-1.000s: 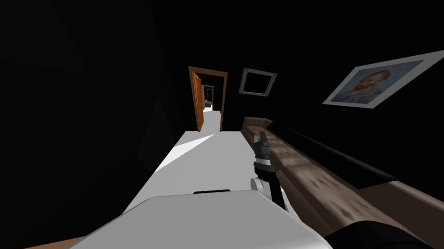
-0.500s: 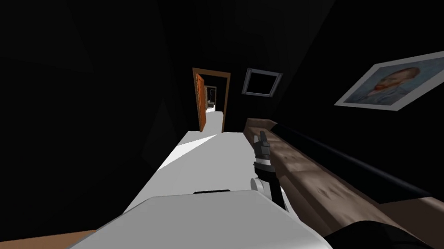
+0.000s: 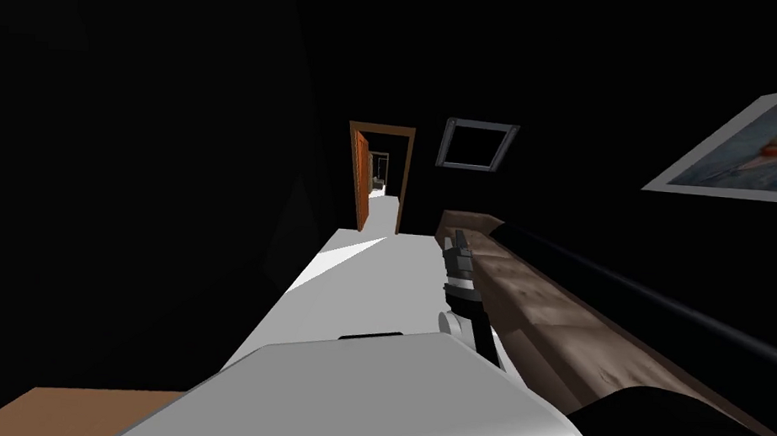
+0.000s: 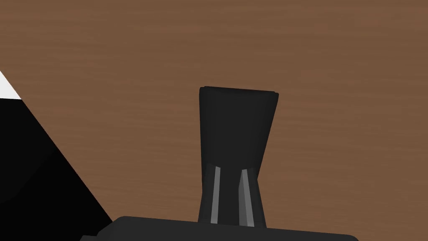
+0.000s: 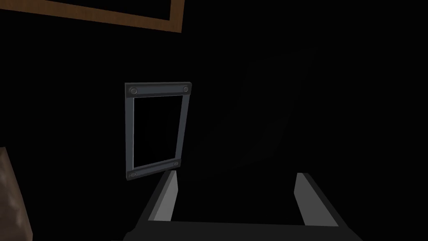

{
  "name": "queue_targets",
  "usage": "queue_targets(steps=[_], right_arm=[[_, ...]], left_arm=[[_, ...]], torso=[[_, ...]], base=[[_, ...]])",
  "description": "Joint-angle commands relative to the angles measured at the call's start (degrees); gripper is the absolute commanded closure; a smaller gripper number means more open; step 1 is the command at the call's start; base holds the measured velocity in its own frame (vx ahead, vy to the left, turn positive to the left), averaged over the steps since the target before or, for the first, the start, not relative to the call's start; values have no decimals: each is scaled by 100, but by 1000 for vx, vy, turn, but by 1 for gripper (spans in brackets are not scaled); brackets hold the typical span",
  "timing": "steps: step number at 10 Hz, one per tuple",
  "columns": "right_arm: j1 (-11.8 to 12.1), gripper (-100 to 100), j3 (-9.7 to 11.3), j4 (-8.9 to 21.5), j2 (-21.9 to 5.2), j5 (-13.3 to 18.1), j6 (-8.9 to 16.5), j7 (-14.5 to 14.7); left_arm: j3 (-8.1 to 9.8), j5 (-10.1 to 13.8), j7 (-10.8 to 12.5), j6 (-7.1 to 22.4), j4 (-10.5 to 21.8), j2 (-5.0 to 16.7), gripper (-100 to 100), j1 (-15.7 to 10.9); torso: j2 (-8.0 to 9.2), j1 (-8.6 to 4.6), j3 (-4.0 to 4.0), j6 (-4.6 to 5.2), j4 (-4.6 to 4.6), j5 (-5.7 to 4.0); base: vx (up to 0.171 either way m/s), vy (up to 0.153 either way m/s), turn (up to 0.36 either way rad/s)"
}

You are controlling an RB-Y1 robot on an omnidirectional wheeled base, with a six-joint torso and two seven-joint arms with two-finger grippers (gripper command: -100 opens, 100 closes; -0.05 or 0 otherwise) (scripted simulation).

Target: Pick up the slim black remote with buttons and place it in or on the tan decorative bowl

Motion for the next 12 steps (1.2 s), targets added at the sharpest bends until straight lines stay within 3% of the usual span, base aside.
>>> queue_targets(steps=[1, 2, 3, 4, 5, 6, 9, 11, 12], right_arm=[[0, 0, 0, 0, 0, 0, 0, 0], [1, 0, 0, 0, 0, 0, 0, 0], [0, 0, 0, 0, 0, 0, 0, 0], [1, 0, -1, 0, 0, 0, 0, 0], [0, 0, 0, 0, 0, 0, 0, 0], [1, 0, 0, 0, 0, 0, 0, 0], [0, 0, 0, 0, 0, 0, 0, 0], [0, 0, 0, 0, 0, 0, 0, 0], [-1, 0, 0, 0, 0, 0, 0, 0]], left_arm=[[-82, -286, 103, -286, 137, 149, 100, -106], [-82, -350, 103, -311, 137, 149, 100, -106], [-152, -601, 247, -556, 249, 287, 100, -232], [-152, -696, 247, -578, 249, 287, 100, -232], [-229, -1028, 406, -749, 366, 428, 100, -374], [-229, -1070, 406, -864, 366, 428, 100, -374], [-400, -1722, 763, -1316, 612, 711, 100, -701], [-400, -1888, 763, -1486, 612, 711, 100, -701], [-493, -2064, 961, -1797, 741, 849, 100, -883]], torso=[[0, 0, 0, 0, 0, 0], [-5, -4, -3, -5, -2, -3], [-2, -4, -1, 3, 0, 0], [-8, 2, -4, 3, 0, -4], [-8, -3, -5, 5, -2, -4], [-13, -6, -7, 1, -3, -7], [-16, -10, -9, 12, -2, -5], [-14, -8, -7, 12, -1, -7], [-3, -9, -1, 16, 3, -5]], base=[[94, -7, 211], [78, -4, 120], [89, 21, 214], [92, 0, 128], [108, -9, 241], [94, 4, 123], [115, -3, 229], [83, -5, 49], [116, 13, 267]])
